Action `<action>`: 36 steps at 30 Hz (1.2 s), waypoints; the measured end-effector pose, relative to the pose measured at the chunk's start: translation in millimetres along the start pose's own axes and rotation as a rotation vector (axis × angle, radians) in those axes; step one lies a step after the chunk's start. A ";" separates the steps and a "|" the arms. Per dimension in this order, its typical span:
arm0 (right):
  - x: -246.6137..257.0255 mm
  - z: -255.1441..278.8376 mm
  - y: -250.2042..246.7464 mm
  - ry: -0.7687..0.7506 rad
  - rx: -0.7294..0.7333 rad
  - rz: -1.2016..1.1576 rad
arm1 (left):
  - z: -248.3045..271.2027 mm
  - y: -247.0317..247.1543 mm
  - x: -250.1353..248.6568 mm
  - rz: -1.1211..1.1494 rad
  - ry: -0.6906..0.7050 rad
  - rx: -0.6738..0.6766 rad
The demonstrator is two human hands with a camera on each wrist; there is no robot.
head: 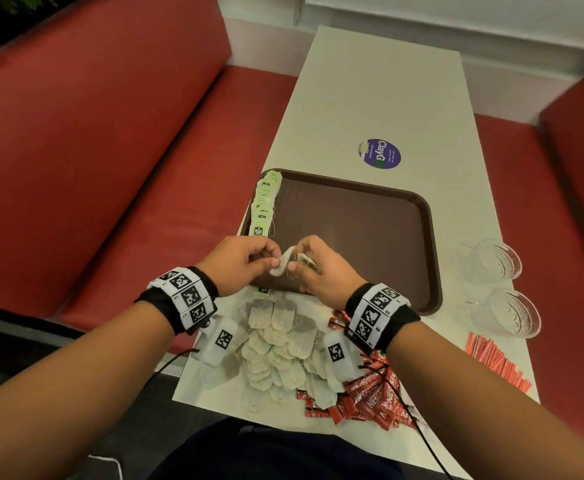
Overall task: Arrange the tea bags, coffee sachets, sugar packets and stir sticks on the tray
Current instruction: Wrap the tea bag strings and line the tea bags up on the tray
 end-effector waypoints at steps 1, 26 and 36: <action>2.4 -2.3 -0.4 -0.016 0.004 -0.005 | -0.8 0.6 -0.1 0.013 0.000 0.004; 10.9 -45.8 -7.1 0.004 -0.046 0.128 | -7.3 -53.9 17.4 -0.134 -0.120 -0.347; 1.8 -38.0 -5.4 0.080 0.037 0.120 | -48.7 -41.6 63.9 -0.300 -0.358 -0.155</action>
Point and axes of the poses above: each hand's wrist, its own z-axis away from the middle knuckle, its own y-axis out of the palm, x = y × z, the point moved 7 cm from there along -z, towards the middle knuckle, and after that the axes turned 9 degrees about x, right-handed, at the moved point
